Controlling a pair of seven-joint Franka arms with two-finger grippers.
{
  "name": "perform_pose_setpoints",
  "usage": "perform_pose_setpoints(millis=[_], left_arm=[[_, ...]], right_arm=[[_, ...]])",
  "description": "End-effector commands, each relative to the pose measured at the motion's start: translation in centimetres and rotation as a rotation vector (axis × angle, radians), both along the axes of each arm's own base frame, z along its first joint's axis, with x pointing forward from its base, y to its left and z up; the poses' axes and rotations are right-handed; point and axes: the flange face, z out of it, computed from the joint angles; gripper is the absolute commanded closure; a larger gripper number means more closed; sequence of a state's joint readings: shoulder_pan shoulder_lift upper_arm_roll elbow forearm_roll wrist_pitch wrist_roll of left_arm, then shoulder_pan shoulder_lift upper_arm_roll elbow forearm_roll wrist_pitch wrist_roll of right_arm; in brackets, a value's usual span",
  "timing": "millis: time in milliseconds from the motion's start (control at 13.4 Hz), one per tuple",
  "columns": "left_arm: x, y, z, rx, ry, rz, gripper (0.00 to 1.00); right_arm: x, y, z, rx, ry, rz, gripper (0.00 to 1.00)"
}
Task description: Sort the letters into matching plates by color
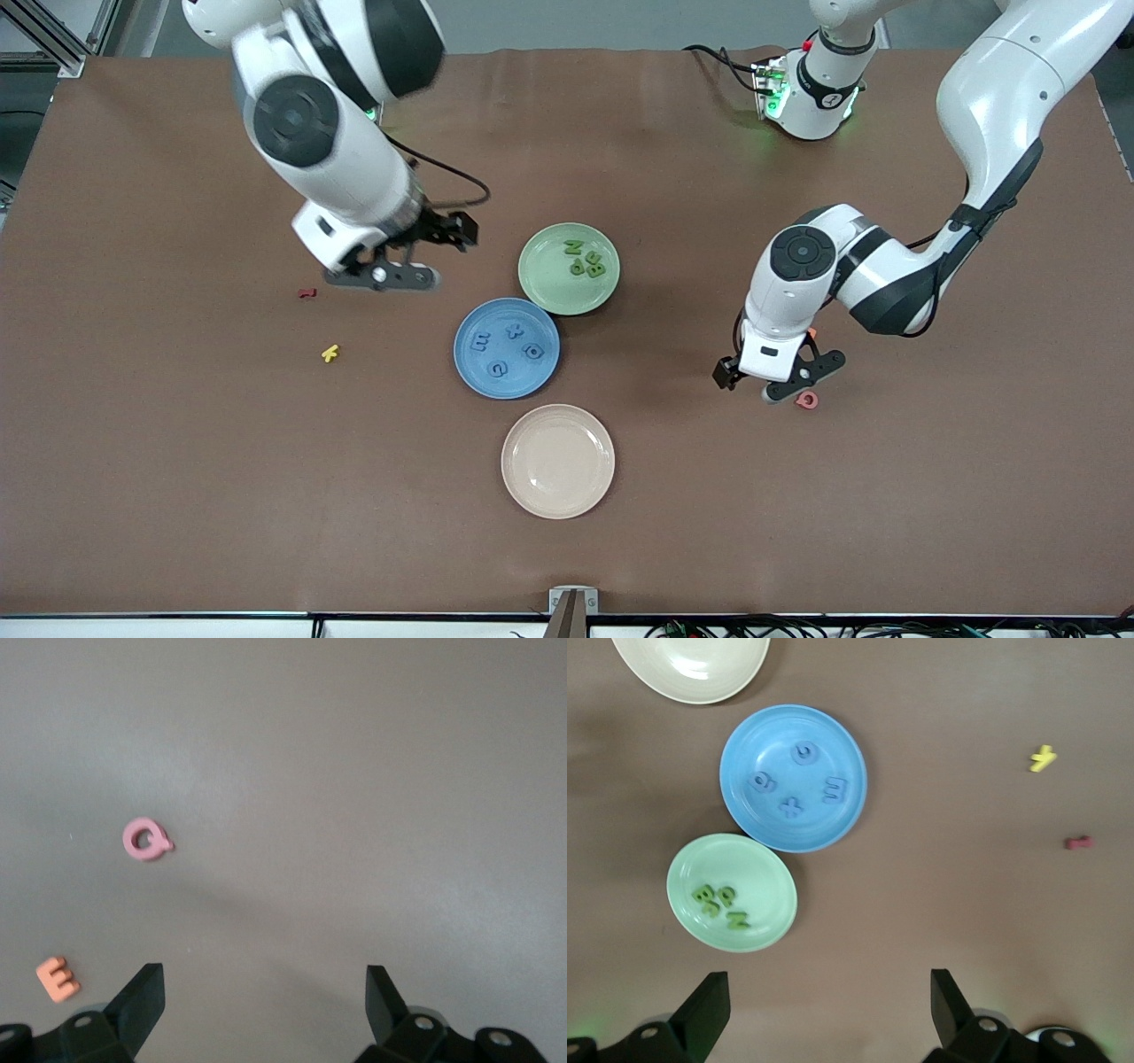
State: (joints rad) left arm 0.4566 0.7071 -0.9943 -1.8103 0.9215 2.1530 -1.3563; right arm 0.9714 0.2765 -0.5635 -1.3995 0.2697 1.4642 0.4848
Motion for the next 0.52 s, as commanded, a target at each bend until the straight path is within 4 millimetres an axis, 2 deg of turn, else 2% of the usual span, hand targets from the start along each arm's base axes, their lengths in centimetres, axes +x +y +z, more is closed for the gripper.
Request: perform_pose_setpoints(millis=[0, 150, 224, 299, 449], left_arm=[[0.4, 1.2, 1.3, 0.094, -0.002, -0.053, 0.0], [0.7, 2.1, 3.1, 0.108, 0.026, -0.064, 0.0], [1.0, 3.1, 4.7, 0.104, 0.04, -0.085, 0.0], [1.1, 4.2, 6.8, 0.081, 0.056, -0.117, 0.0], [0.9, 6.9, 10.2, 0.023, 0.076, -0.154, 0.0]], right_arm=[[-1.9, -4.5, 4.0, -0.02, -0.002, 0.015, 0.0], [-2.5, -9.3, 6.9, 0.02, 0.027, 0.022, 0.0], [-2.5, -11.6, 7.7, 0.039, 0.033, 0.029, 0.0], [-2.6, -13.4, 8.1, 0.054, 0.045, 0.041, 0.0], [-2.4, -16.4, 7.2, 0.064, 0.057, 0.047, 0.0]])
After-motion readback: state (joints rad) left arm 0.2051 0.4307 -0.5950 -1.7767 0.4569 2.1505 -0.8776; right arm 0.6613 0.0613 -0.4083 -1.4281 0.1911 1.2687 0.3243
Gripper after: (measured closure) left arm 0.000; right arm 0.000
